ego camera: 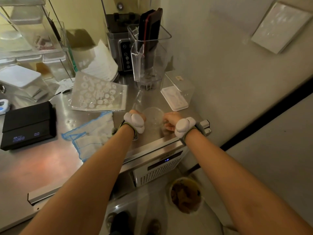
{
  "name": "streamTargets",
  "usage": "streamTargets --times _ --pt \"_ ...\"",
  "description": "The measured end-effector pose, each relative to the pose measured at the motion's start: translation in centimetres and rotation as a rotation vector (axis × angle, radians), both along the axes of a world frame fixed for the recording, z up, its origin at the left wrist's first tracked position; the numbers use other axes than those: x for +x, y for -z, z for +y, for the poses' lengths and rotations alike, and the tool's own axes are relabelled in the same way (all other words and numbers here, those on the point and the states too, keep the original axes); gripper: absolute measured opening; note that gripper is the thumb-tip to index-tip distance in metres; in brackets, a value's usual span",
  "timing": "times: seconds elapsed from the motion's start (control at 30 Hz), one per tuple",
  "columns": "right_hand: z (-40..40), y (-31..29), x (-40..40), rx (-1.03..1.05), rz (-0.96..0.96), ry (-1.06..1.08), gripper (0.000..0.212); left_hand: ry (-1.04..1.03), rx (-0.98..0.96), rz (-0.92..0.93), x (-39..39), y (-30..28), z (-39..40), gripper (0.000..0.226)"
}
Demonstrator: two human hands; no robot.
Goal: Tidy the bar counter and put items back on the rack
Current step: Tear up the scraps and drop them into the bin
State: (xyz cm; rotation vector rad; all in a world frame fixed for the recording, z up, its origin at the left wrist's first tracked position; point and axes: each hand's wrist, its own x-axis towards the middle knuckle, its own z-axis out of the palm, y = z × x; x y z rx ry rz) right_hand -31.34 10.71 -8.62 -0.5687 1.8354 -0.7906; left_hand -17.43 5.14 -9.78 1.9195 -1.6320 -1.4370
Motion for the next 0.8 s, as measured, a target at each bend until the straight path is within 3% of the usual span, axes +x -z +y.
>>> streamTargets --times 0.1,0.2,0.47,0.63,0.8 --pt "0.8 -0.1 -0.9 -0.024 -0.03 0.048 0.031 -0.05 0.024 0.104 -1.1 -0.7 0.3 0.029" --pt "2.0 -0.1 -2.2 -0.055 -0.009 0.078 0.029 -0.064 0.034 0.163 -2.9 -1.2 1.0 0.033" --pt "7.1 -0.7 -8.5 -0.051 0.009 0.255 0.028 0.167 0.014 0.146 -9.6 -2.2 4.2 0.04" --pt "10.0 -0.9 -12.3 -0.015 0.06 0.32 0.016 0.27 0.025 0.2 -14.1 -2.4 6.5 0.039" --pt "13.5 -0.1 -14.7 0.016 -0.007 0.457 0.027 0.361 0.026 0.118 -17.4 -1.7 9.4 0.04"
